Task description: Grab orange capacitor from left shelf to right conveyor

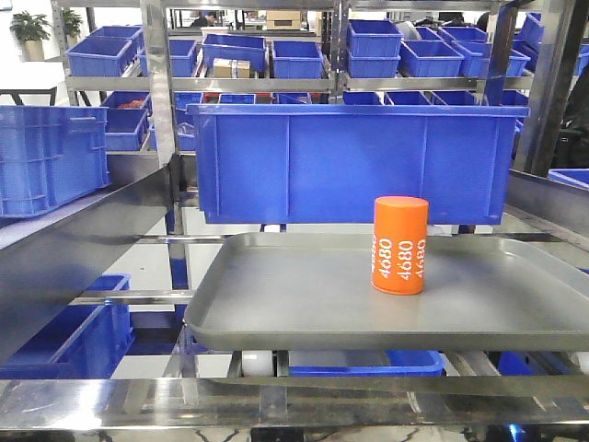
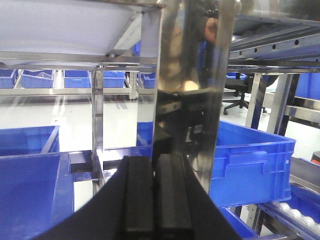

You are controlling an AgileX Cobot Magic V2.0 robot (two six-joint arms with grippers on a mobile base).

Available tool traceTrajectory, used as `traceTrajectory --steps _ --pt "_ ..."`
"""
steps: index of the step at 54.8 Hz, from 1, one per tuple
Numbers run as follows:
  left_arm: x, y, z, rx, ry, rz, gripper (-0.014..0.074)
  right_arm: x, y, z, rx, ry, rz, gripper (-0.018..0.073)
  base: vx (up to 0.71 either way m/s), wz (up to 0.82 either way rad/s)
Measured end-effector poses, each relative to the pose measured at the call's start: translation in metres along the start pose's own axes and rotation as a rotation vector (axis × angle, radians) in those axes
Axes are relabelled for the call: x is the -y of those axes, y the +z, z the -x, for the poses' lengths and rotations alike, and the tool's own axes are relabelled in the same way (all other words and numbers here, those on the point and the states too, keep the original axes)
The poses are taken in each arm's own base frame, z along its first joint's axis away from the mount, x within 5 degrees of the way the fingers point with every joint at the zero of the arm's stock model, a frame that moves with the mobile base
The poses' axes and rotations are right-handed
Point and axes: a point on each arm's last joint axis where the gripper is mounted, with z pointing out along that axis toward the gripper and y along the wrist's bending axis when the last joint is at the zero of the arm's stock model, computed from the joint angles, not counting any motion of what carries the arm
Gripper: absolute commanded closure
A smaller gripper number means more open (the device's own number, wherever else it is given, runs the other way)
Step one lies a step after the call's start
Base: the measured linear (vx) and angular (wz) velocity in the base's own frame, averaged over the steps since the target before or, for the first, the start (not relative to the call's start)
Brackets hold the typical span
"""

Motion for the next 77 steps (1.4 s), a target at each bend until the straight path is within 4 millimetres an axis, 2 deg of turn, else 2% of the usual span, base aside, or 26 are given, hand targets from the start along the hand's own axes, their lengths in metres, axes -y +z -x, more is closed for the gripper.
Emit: traceTrajectory --steps 32,36,39,43,50,54,60,65,71,77 --pt "0.0 0.0 0.0 0.0 0.0 0.0 0.0603 0.0 0.0 0.002 0.018 0.0 0.0 0.057 0.0 0.0" --pt "0.0 0.0 0.0 0.0 0.0 0.0 0.0603 0.0 0.0 0.007 0.017 0.0 0.0 0.057 0.0 0.0" --pt "0.0 0.0 0.0 0.0 0.0 0.0 0.0603 0.0 -0.001 0.018 0.018 0.0 -0.002 0.057 0.0 0.0" --pt "0.0 0.0 0.0 0.0 0.0 0.0 0.0603 0.001 -0.005 0.043 0.046 0.0 -0.004 0.057 0.0 0.0" --pt "0.0 0.0 0.0 0.0 0.0 0.0 0.0603 0.002 -0.014 0.098 0.115 -0.005 -0.009 0.057 0.0 0.0" --pt "0.0 0.0 0.0 0.0 0.0 0.0 0.0603 0.003 -0.017 0.138 0.147 -0.004 -0.011 0.057 0.0 0.0" --pt "0.0 0.0 0.0 0.0 0.0 0.0 0.0603 0.004 -0.01 0.194 0.191 -0.004 -0.013 0.057 0.0 0.0" --pt "0.0 0.0 0.0 0.0 0.0 0.0 0.0603 0.005 0.004 0.228 0.203 -0.007 -0.014 0.057 0.0 0.0" --pt "0.0 0.0 0.0 0.0 0.0 0.0 0.0603 0.005 0.025 0.25 0.198 -0.008 -0.014 0.057 0.0 0.0" --pt "0.0 0.0 0.0 0.0 0.0 0.0 0.0603 0.005 0.04 0.253 0.175 -0.008 -0.013 0.057 0.0 0.0"
